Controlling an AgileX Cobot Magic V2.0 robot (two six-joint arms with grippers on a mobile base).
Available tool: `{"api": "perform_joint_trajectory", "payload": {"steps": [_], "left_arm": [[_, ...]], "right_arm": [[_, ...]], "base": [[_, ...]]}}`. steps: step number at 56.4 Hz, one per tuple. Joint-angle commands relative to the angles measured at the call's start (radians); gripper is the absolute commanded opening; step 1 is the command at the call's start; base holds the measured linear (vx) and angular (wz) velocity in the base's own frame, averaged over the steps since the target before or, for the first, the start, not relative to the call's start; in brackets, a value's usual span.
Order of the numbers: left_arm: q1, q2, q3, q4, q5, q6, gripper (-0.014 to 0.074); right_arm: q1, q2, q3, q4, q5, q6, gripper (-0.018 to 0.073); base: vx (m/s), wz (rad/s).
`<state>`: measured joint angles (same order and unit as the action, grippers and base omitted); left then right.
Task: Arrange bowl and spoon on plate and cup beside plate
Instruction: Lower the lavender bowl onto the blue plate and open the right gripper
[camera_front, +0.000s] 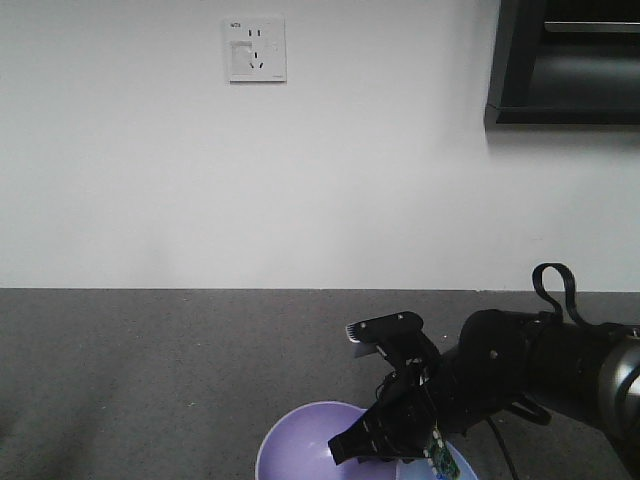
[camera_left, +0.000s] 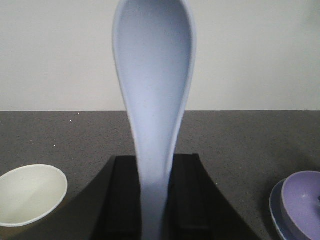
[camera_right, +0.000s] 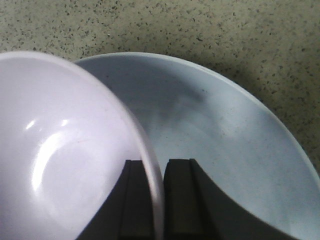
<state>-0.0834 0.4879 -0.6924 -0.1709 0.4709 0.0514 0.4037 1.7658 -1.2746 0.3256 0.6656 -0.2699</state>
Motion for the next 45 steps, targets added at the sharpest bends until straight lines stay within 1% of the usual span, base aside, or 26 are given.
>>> {"api": "perform_joint_trajectory", "payload": {"steps": [1,7,9,14,16,21,25,31,35,39,43,44,45], "left_arm": [[-0.005,0.007,-0.023,-0.012,-0.087,-0.003,-0.0006],[-0.005,0.007,-0.023,-0.012,-0.084,-0.003,-0.0006],[-0.005,0.007,-0.023,-0.012,-0.083,-0.003,-0.0006],[-0.005,0.007,-0.023,-0.012,-0.083,-0.003,-0.0006],[-0.005,0.007,-0.023,-0.012,-0.080,-0.003,-0.0006],[-0.005,0.007,-0.023,-0.012,-0.074,-0.003,-0.0006],[-0.005,0.007,-0.023,-0.012,-0.062,-0.003,-0.0006],[-0.005,0.007,-0.023,-0.012,-0.058,-0.003,-0.0006],[-0.005,0.007,-0.023,-0.012,-0.057,-0.003,-0.0006],[-0.005,0.007,-0.023,-0.012,-0.056,-0.003,-0.0006],[-0.005,0.007,-0.023,-0.012,-0.052,-0.002,-0.0006],[-0.005,0.007,-0.023,-0.012,-0.052,-0.002,-0.0006],[-0.005,0.007,-0.023,-0.012,-0.049,-0.002,-0.0006]], "right_arm": [[-0.001,-0.045,-0.033,0.017,-0.057,-0.012,0.0258],[-0.001,-0.045,-0.033,0.017,-0.059,-0.011,0.0400],[-0.001,-0.045,-0.033,0.016,-0.062,-0.011,0.0459],[-0.003,-0.048,-0.037,0.001,-0.064,-0.011,0.0541],[-0.003,-0.053,-0.043,-0.024,-0.060,-0.011,0.0571],[-0.003,-0.081,-0.062,-0.093,-0.038,-0.010,0.0604],[-0.003,-0.115,-0.084,-0.135,-0.008,-0.005,0.0600],[-0.003,-0.186,-0.110,-0.201,0.027,0.025,0.0562],[-0.003,-0.251,-0.115,-0.240,0.037,0.059,0.0501],[-0.003,-0.325,-0.113,-0.271,0.051,0.092,0.0389],[-0.003,-0.403,-0.113,-0.285,0.087,0.109,0.0229],[-0.003,-0.429,-0.113,-0.285,0.100,0.110,0.0168],[-0.003,-0.447,-0.109,-0.285,0.107,0.111,0.0126]], "base": [[0.00,0.00],[0.00,0.00],[0.00,0.00],[0.00,0.00],[0.00,0.00],[0.00,0.00],[0.00,0.00],[0.00,0.00],[0.00,0.00],[0.00,0.00],[0.00,0.00],[0.00,0.00],[0.00,0.00]]}}
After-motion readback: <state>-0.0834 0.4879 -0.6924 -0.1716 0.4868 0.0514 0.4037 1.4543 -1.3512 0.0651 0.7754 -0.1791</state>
